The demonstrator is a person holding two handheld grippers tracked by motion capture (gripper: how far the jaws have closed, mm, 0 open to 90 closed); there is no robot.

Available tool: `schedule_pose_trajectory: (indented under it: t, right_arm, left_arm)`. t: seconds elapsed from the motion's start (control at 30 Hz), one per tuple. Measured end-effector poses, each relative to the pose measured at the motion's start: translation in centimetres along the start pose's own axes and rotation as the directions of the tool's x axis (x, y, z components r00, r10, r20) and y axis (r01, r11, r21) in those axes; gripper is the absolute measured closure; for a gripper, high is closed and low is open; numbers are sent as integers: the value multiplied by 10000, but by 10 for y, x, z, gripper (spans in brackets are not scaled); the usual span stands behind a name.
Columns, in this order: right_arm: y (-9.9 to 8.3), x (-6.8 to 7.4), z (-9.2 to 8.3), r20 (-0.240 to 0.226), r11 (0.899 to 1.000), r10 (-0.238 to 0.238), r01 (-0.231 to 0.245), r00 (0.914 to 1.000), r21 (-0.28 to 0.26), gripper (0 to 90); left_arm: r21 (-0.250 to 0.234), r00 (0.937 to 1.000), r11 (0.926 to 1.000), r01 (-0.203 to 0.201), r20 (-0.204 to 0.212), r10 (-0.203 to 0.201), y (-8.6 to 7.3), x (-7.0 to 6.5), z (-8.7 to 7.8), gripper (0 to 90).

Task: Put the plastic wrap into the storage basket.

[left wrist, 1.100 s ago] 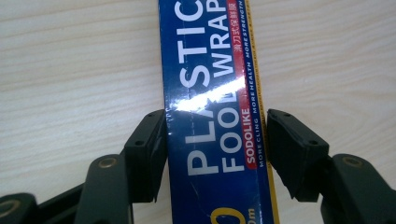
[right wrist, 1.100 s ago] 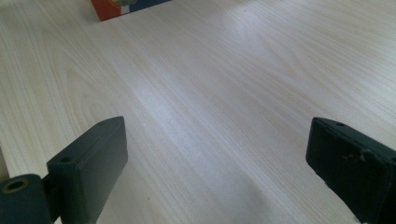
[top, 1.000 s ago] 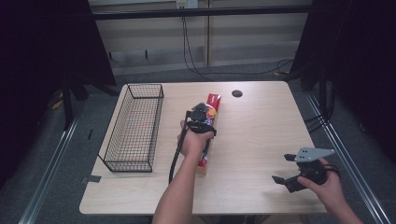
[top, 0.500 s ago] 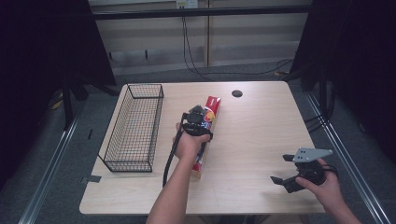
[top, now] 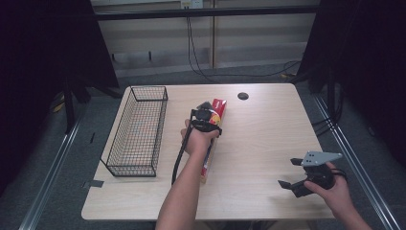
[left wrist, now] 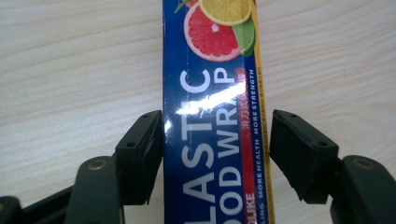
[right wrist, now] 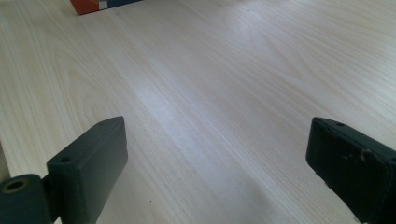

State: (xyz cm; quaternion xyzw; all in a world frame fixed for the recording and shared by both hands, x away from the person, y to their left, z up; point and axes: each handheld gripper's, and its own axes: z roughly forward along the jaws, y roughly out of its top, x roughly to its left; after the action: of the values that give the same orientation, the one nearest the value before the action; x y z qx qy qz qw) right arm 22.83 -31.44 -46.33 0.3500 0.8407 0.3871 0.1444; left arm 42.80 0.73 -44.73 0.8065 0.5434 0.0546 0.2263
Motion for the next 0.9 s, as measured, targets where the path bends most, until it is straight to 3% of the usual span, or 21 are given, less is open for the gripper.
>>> schedule_pose_trajectory:
  t: [0.17, 0.27, 0.53, 0.67, 0.9]
  right_arm:
    - [0, 0, 0, 0, 10000, 14, -14, 10000, -17, 56]
    - [0, 0, 0, 13, 10000, 3, -3, 10000, -3, 56]
    - [1, 0, 0, -16, 10000, 45, -45, 10000, -29, 56]
    - [1, 1, 1, -28, 10000, -79, 79, 10000, -2, 56]
    - [1, -1, 0, 9, 10000, -27, 27, 10000, -49, 56]
  left_arm:
    - [-110, 9994, 9994, 339, -9, -339, 3, 1, 5, 381]
    - [118, 9991, 9991, 414, -93, -413, 6, 0, 7, 393]
    - [258, 9993, 9992, 318, -213, -312, 9, -1, 11, 396]
    - [159, 9984, 9997, 190, -530, -181, 8, -4, 12, 413]
    - [797, 9983, 9962, 346, -491, -308, 12, -7, 9, 440]
